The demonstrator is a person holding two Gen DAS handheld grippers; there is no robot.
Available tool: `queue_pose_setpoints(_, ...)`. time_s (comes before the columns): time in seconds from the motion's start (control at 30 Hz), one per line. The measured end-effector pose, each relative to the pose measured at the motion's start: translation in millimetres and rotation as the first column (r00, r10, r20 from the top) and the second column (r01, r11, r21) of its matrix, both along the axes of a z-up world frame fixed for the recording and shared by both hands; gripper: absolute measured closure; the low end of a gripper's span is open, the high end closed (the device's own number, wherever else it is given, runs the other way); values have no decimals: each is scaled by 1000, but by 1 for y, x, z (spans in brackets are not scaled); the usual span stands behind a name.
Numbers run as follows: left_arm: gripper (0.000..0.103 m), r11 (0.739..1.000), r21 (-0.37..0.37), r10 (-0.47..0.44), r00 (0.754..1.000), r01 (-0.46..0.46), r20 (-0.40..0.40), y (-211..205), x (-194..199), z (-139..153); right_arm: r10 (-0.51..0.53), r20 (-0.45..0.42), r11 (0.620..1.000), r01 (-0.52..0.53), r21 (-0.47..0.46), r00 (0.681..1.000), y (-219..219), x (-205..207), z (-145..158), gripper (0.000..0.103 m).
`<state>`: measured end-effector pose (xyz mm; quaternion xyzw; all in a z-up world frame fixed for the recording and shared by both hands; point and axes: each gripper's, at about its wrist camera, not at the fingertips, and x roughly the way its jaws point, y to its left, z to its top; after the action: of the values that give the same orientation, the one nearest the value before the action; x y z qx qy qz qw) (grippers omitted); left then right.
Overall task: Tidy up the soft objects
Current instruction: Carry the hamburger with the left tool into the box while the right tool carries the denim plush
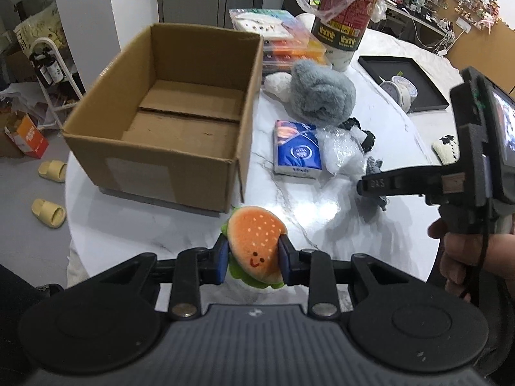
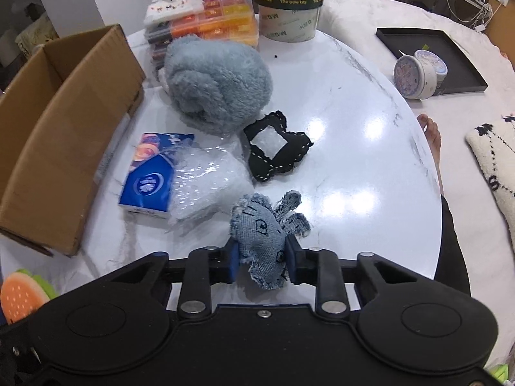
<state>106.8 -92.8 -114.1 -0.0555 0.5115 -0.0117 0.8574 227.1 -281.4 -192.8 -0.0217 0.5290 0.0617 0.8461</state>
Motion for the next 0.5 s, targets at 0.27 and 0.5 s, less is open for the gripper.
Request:
queue_pose_setpoints(0.27, 73, 1000, 9, 9, 1000, -9, 18, 14, -7, 12, -3, 25, 999, 2, 34, 1000, 4, -16, 22, 76)
queue_pose_setpoints(0.5, 73, 1000, 6, 29, 999, -30, 41, 32, -7, 25, 6, 40, 997, -9, 78, 999, 13, -33, 39, 76)
